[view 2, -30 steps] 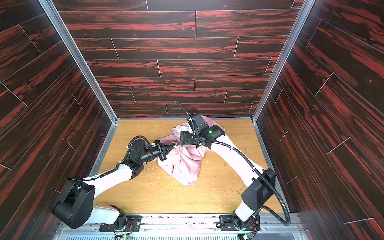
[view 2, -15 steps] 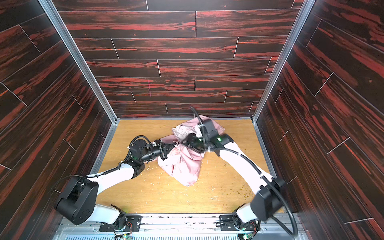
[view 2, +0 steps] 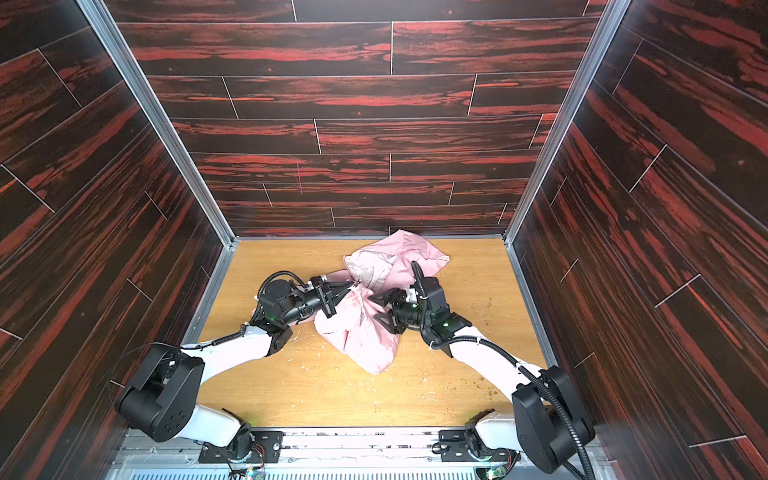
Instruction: Zip up the jacket
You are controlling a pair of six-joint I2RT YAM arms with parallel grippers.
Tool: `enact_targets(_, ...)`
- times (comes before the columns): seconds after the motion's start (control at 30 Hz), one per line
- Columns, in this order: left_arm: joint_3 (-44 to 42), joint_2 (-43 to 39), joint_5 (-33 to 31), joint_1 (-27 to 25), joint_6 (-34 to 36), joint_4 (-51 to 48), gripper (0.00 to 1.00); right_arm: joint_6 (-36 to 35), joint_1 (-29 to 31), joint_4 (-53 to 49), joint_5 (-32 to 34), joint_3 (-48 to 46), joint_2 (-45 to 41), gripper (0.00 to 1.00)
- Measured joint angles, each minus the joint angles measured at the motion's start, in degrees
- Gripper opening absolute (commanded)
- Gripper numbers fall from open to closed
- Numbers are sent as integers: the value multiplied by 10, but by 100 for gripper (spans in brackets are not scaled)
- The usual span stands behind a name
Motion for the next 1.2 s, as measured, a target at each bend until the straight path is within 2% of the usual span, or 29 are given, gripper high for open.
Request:
enact_targets(0.13, -2, 0, 2, 0, -3, 1, 0, 13, 1, 56, 2, 4, 2, 63)
enact_targets(0.37, -2, 0, 6, -1, -7, 2, 0, 24, 12, 105, -5, 42, 35, 49)
enact_targets(0.5, -2, 0, 6, -2, -7, 1, 0, 25, 12, 117, -12, 49, 44, 41)
enact_targets(0.63, 0, 0, 6, -2, -8, 0, 0, 25, 12, 120, -16, 49, 49, 38)
enact_targets(0.93, 8, 0, 6, -3, -8, -1, 0, 31, 12, 130, -22, 42, 51, 23)
enact_targets(1.2, 8, 0, 3, -7, -8, -1, 0, 31, 12, 135, -29, 42, 60, 18)
